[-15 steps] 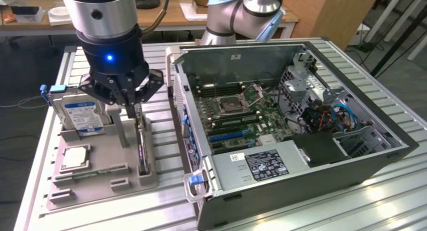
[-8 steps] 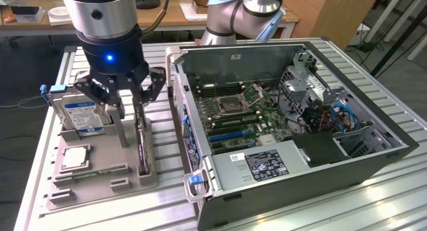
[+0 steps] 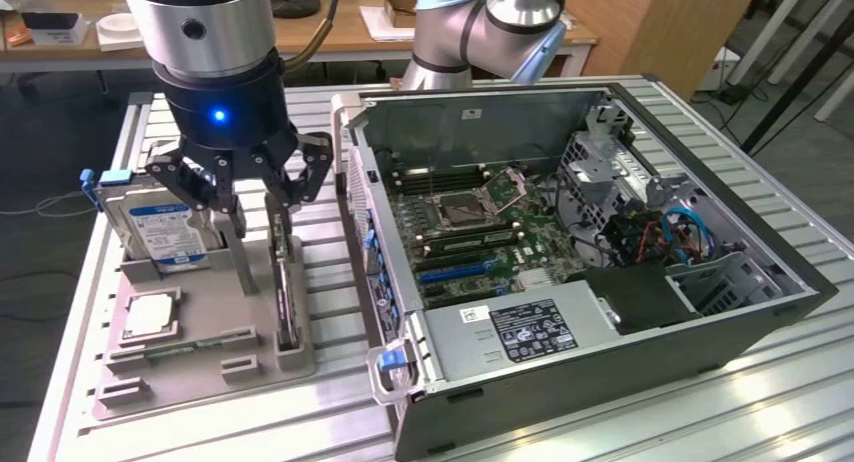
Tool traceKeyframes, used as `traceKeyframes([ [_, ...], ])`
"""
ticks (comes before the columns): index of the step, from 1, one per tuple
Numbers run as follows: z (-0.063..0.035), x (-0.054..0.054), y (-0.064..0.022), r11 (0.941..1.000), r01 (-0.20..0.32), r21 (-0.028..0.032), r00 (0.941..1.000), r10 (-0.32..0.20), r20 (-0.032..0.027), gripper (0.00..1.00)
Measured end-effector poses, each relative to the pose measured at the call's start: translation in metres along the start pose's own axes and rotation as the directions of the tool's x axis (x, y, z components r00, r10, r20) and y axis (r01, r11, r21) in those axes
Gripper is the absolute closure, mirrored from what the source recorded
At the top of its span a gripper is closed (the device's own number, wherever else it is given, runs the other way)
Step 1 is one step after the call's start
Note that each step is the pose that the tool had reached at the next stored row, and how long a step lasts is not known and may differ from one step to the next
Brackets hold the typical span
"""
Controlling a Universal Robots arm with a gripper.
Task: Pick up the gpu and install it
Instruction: 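Pick up the gpu and move the gpu toward the slot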
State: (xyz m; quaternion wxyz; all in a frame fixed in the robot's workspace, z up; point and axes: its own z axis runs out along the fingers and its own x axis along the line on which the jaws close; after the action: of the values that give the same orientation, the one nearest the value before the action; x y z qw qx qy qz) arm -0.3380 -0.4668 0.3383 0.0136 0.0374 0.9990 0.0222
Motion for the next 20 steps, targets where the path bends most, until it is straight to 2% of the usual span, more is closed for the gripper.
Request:
traceKeyframes([
  [20, 0.0347, -0.005, -0.0012, 1.0, 0.0, 0.0, 1.0, 0.0, -0.0002, 0.53],
])
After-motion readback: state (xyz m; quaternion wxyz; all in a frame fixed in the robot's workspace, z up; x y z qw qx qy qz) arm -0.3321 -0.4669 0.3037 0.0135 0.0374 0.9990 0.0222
